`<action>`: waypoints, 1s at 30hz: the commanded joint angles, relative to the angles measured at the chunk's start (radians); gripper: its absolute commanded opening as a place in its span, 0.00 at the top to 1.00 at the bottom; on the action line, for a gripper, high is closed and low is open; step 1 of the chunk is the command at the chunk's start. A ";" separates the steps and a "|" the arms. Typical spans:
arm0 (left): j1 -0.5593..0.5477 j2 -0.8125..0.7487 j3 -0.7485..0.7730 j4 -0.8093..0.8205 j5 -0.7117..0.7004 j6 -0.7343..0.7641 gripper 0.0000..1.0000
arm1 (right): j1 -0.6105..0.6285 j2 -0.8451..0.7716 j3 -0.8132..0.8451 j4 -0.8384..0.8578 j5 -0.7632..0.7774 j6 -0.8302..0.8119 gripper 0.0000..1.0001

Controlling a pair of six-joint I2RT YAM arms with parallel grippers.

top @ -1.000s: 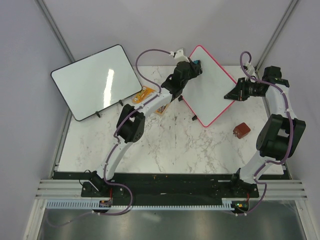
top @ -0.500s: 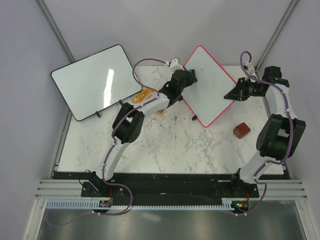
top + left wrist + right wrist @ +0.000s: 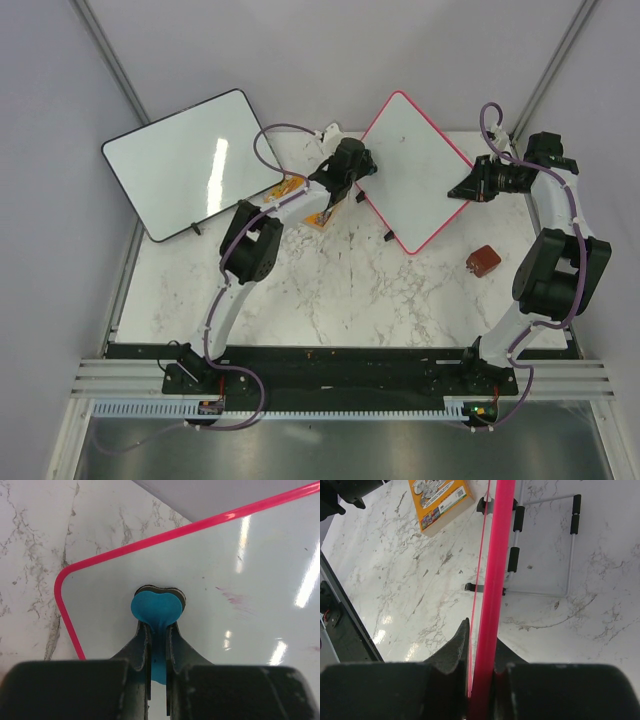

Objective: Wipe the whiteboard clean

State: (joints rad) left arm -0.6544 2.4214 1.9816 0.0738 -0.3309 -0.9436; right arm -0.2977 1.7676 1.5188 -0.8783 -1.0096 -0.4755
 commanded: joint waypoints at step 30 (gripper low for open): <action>-0.017 0.120 0.214 0.149 0.007 0.106 0.98 | 0.085 0.024 -0.062 -0.074 0.035 -0.276 1.00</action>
State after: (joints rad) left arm -0.6464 2.5649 2.3280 0.2123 -0.3576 -0.8280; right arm -0.2981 1.7676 1.5166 -0.8825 -1.0233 -0.5121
